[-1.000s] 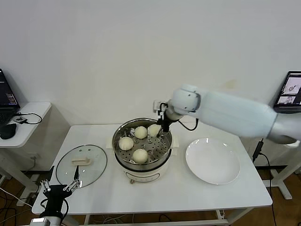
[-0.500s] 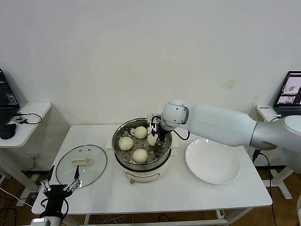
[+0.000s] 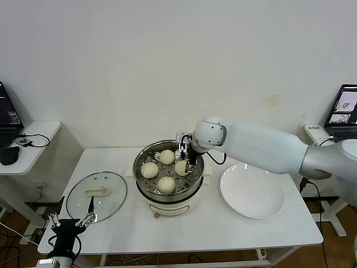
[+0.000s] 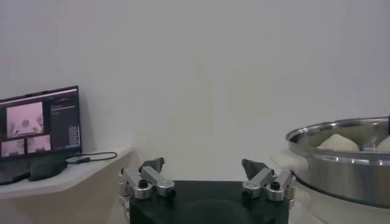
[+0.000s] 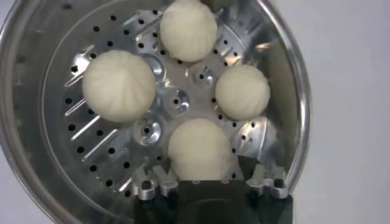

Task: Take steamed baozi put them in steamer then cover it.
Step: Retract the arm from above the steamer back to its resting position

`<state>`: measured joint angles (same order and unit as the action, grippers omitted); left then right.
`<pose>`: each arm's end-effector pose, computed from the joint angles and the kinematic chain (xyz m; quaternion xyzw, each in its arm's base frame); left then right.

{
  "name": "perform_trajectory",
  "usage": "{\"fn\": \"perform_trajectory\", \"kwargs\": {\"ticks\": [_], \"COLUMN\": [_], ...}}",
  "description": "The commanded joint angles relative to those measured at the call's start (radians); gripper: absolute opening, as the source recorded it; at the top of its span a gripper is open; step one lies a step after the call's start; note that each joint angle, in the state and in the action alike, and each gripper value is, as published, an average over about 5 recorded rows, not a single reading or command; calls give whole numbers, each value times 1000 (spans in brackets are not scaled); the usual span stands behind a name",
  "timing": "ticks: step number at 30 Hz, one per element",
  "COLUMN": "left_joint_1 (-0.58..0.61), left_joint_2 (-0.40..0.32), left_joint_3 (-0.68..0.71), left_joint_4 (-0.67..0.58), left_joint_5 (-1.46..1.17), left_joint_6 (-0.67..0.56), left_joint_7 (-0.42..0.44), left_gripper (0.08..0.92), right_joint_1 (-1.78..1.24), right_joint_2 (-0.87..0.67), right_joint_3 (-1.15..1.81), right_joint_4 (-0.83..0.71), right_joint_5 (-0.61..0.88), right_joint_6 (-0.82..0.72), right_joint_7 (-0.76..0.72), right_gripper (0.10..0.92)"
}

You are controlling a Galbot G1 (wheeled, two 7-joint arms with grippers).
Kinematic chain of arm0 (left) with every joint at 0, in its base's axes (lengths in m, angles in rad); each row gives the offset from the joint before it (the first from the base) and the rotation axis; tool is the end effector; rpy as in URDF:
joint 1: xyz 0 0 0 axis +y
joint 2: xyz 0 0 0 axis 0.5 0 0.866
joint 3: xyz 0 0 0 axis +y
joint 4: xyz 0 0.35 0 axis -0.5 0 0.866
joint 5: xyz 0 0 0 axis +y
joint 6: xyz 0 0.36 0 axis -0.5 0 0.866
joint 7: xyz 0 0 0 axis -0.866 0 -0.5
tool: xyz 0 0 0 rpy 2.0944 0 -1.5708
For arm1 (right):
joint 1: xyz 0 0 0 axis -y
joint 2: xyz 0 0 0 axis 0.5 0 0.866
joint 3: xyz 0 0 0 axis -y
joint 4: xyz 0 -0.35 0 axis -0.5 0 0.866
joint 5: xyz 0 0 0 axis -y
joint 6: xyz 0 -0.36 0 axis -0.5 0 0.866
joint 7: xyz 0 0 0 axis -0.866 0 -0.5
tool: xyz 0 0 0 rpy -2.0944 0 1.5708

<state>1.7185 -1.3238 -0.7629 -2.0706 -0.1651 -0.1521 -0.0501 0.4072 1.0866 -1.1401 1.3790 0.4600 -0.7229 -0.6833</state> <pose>0.1447 0.1160 -0.3113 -0.0551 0.9945 0.0881 0.0109 0.5269 0.1166 -0.0946 0.4641 -0.6474 0.5146 0.3174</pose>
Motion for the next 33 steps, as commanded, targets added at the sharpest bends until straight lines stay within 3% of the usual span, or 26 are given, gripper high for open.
{"fn": "perform_trajectory", "kwargs": {"ticks": [1, 7, 11, 15, 21, 28, 33], "left_joint_1": [-4, -8, -16, -24, -39, -66, -117], "left_joint_2": [3, 9, 16, 17, 29, 79, 133], "left_joint_3": [2, 1, -2, 3, 24, 36, 5], "left_joint_4": [6, 14, 25, 40, 76, 146, 237], "left_joint_5": [-2, 0, 16, 46, 167, 480, 935], "left_joint_6": [7, 35, 51, 55, 64, 97, 16], "left_joint_7": [-5, -25, -32, -37, -60, -80, -106], "left_gripper": [823, 823, 823, 823, 823, 823, 823], "right_joint_1": [-22, -295, -631, -988, -1458, -1746, -1850], "right_joint_2": [-177, -330, -411, -409, -248, 45, 185], "right_joint_3": [138, 320, 585, 927, 1435, 1858, 2033], "right_joint_4": [173, 334, 414, 442, 440, 507, 550], "right_joint_5": [134, 270, 205, 96, -77, -163, -168], "right_joint_6": [16, 241, 442, 595, 828, 870, 877], "right_joint_7": [235, 712, 814, 793, 688, 502, 469], "right_gripper": [820, 823, 823, 823, 823, 823, 823]}}
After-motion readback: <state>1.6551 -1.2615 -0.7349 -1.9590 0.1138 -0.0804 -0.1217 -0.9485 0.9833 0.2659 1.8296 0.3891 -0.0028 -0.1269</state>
